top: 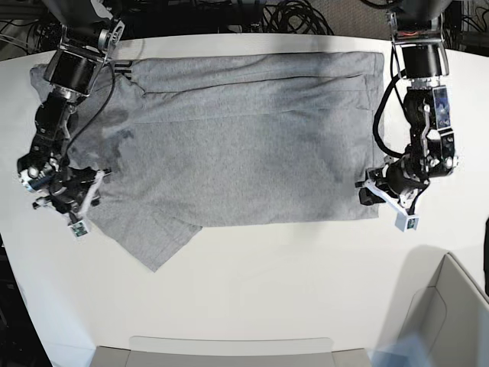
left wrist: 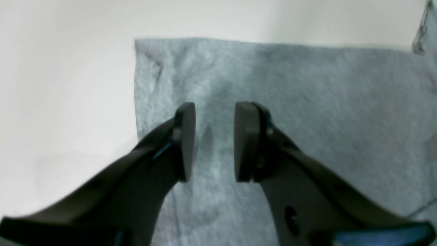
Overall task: Fold the T-shirt properly
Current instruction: 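Move both grippers down to the shirt's hem corners and grasp them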
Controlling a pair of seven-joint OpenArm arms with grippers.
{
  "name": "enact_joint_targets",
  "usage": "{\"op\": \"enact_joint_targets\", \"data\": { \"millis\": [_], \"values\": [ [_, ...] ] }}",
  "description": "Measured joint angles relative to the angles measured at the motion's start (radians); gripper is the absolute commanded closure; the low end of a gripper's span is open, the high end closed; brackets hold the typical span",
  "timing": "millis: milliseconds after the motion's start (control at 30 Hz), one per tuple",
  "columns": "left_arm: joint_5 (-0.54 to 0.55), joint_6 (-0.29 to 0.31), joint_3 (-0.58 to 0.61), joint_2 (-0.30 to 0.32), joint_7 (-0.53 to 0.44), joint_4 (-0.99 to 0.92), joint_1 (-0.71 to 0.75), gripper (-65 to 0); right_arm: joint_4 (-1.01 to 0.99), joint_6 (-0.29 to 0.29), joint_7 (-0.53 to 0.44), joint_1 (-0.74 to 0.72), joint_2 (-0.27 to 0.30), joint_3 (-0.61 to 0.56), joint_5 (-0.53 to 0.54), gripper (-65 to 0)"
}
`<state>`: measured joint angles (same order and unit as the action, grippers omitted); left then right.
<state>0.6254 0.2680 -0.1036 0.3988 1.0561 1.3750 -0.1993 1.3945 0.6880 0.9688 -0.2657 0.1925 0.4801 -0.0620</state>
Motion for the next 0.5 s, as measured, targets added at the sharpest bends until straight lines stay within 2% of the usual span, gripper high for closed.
{"op": "enact_joint_targets", "data": {
  "millis": [100,200,333,500],
  "values": [
    [-0.008,-0.009,0.015,-0.002,-0.052,-0.142,-0.039,-19.3,-0.157,0.0,-0.008,-0.023,-0.008,-0.027,-0.006,-18.1],
    [0.0,-0.007,0.108,0.007,-0.103,-0.227,-0.069,-19.3,-0.239,0.0,-0.022,-0.034,0.004,-0.029,0.005,-18.1],
    [0.004,0.001,0.169,0.008,-0.113,-0.253,-0.083,-18.3,-0.238,0.0,-0.041,-0.013,0.01,-0.028,0.005,-18.1],
    [0.037,0.01,0.17,0.014,-0.131,-0.24,0.013,-16.5,-0.134,-0.003,-0.061,0.072,0.004,-0.028,-0.051,-18.1]
  ]
}}
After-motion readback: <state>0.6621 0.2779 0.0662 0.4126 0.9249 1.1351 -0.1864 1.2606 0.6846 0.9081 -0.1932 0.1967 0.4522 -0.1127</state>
